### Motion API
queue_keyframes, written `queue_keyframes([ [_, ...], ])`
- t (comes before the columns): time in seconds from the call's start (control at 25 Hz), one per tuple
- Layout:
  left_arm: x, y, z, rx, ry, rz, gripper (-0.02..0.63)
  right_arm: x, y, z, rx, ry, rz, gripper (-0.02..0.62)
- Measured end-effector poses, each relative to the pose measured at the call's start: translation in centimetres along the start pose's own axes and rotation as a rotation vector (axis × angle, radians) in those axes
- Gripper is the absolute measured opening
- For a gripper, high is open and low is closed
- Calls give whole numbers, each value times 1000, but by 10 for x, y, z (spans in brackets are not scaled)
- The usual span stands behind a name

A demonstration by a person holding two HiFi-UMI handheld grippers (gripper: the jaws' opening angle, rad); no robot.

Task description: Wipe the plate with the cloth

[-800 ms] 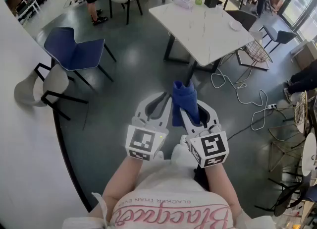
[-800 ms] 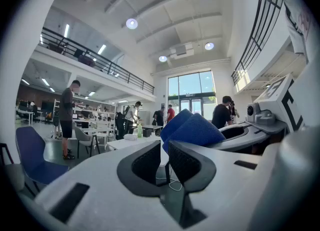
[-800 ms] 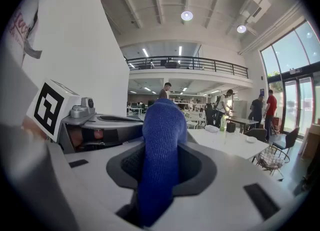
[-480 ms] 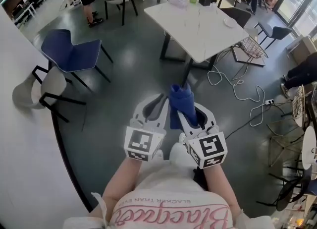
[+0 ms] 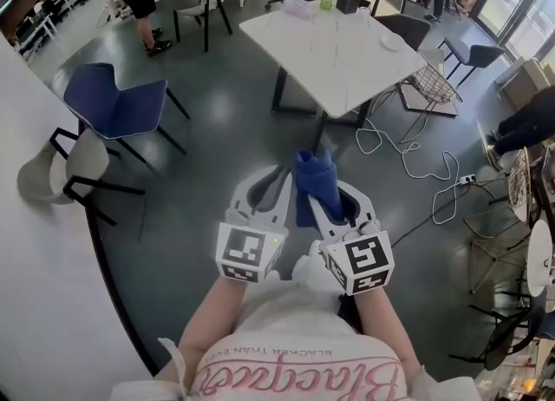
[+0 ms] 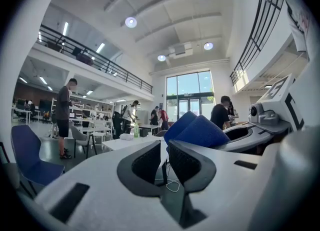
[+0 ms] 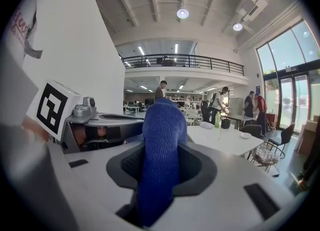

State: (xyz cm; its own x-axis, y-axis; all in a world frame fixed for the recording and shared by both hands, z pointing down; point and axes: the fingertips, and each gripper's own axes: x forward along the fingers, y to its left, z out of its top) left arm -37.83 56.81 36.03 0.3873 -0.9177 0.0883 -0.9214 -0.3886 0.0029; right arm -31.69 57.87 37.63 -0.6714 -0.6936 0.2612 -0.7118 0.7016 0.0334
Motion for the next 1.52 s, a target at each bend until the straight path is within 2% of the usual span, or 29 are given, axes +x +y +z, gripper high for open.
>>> queue_keyframes([
  [0.36, 78, -13, 22, 24, -23, -1, 43, 19, -78, 15, -20, -17, -8, 120],
  [0.68, 149, -33, 23, 36, -10, 6, 43, 27, -150, 13, -54, -19, -21, 120],
  [1.12, 231, -74, 21, 4, -32, -7, 43, 24, -240, 1, -13, -34, -22, 120],
  [1.52, 275, -88, 22, -20, -15, -17, 43, 20, -290, -4, 46, -43, -63, 120],
])
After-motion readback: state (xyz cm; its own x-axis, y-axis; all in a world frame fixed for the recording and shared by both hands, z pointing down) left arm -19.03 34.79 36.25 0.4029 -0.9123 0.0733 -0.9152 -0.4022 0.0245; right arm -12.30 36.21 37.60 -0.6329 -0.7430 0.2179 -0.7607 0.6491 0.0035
